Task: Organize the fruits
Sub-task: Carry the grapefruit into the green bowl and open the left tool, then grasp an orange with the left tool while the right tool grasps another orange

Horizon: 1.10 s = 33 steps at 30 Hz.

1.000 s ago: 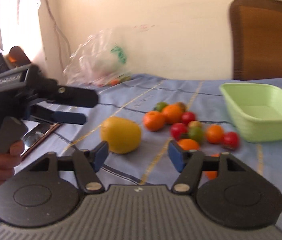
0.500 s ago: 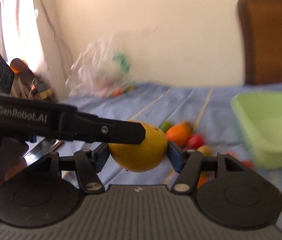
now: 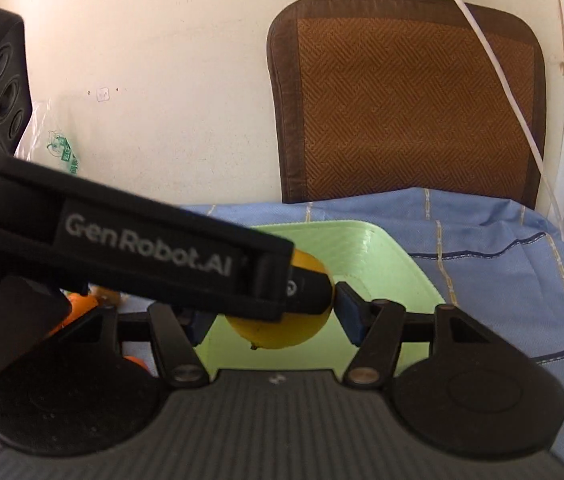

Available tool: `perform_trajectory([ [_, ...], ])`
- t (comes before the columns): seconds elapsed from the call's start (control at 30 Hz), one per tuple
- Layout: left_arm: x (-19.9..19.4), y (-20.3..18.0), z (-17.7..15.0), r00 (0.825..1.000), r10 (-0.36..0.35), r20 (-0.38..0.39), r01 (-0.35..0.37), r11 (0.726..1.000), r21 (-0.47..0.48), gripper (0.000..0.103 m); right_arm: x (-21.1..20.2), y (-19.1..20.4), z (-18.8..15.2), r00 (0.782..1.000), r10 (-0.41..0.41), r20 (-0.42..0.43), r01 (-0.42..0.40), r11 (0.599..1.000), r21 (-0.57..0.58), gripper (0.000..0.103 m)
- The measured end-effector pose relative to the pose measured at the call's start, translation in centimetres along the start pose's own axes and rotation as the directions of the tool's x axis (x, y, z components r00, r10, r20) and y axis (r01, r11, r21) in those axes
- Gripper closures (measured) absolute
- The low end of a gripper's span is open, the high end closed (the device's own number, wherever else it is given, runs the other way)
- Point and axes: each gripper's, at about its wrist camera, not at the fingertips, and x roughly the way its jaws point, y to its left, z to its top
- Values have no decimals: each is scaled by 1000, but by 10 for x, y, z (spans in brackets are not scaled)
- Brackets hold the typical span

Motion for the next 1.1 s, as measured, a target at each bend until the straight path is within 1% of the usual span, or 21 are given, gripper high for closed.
perform_trajectory([
  [0.07, 4, 0, -2, 1000, 8, -13, -8, 1000, -2, 27, 2, 2, -4, 1000, 2, -14, -2, 1000, -9, 37],
  [0.2, 3, 2, -2, 1000, 2, -17, -2, 1000, -20, 28, 6, -4, -3, 1000, 5, -15, -5, 1000, 4, 36],
  [0.23, -4, 2, -2, 1000, -9, -4, 8, 1000, -26, 28, 5, -5, -3, 1000, 4, -4, -4, 1000, 12, 32],
  [0.3, -29, 0, 1, 998, -34, 57, 36, 999, -24, 28, -1, -12, 0, 999, 25, 30, -26, 999, 41, 30],
  [0.37, -66, 0, -2, 990, -55, 132, 55, 998, 1, 27, -7, -19, 4, 997, 31, 68, -36, 997, 74, 30],
  [0.47, -117, 2, -16, 979, -22, 204, 11, 999, 51, 26, -33, -24, 7, 988, 13, 157, -33, 991, 126, 32],
  [0.53, -143, 7, -31, 975, 10, 222, -25, 997, 67, 26, -55, -26, 6, 976, 31, 218, -67, 984, 164, 36],
  [0.57, -151, 10, -40, 975, 22, 220, -37, 997, 67, 27, -65, -24, 4, 971, 45, 234, -88, 980, 176, 40],
  [0.6, -157, 13, -49, 976, 33, 214, -49, 997, 66, 28, -73, -23, 1, 969, 53, 241, -100, 978, 184, 41],
  [0.63, -161, 16, -59, 978, 47, 204, -61, 996, 66, 28, -79, -18, -3, 968, 61, 242, -108, 977, 185, 46],
  [0.67, -163, 17, -69, 980, 58, 191, -73, 995, 70, 28, -85, -12, -10, 970, 73, 233, -116, 977, 178, 50],
  [0.7, -162, 19, -78, 982, 69, 175, -83, 994, 74, 29, -91, -3, -18, 972, 84, 219, -121, 979, 164, 50],
  [0.73, -159, 21, -87, 985, 82, 154, -94, 993, 72, 32, -94, 5, -26, 975, 88, 205, -120, 982, 149, 51],
  [0.77, -154, 24, -94, 988, 93, 126, -101, 993, 63, 35, -93, 12, -32, 979, 88, 185, -114, 985, 130, 54],
  [0.83, -142, 32, -104, 991, 106, 77, -108, 994, 26, 35, -97, 29, -47, 987, 80, 141, -93, 991, 91, 54],
  [0.87, -137, 36, -109, 991, 114, 63, -115, 993, 10, 38, -97, 35, -51, 989, 81, 124, -91, 993, 79, 54],
  [0.93, -129, 41, -112, 989, 136, 55, -136, 991, -6, 42, -93, 45, -60, 991, 105, 82, -111, 992, 67, 54],
  [0.97, -125, 43, -113, 989, 138, 54, -138, 990, -16, 42, -92, 52, -64, 992, 116, 59, -119, 991, 56, 54],
  [1.03, -119, 45, -114, 990, 131, 54, -131, 991, -18, 42, -86, 61, -68, 993, 114, 27, -115, 993, 22, 54],
  [1.07, -116, 45, -116, 988, 143, 50, -142, 990, -21, 43, -82, 65, -68, 994, 110, 20, -110, 994, 6, 54],
  [1.1, -113, 45, -117, 988, 150, 46, -149, 989, -25, 46, -79, 67, -69, 994, 108, 13, -108, 994, -9, 54],
])
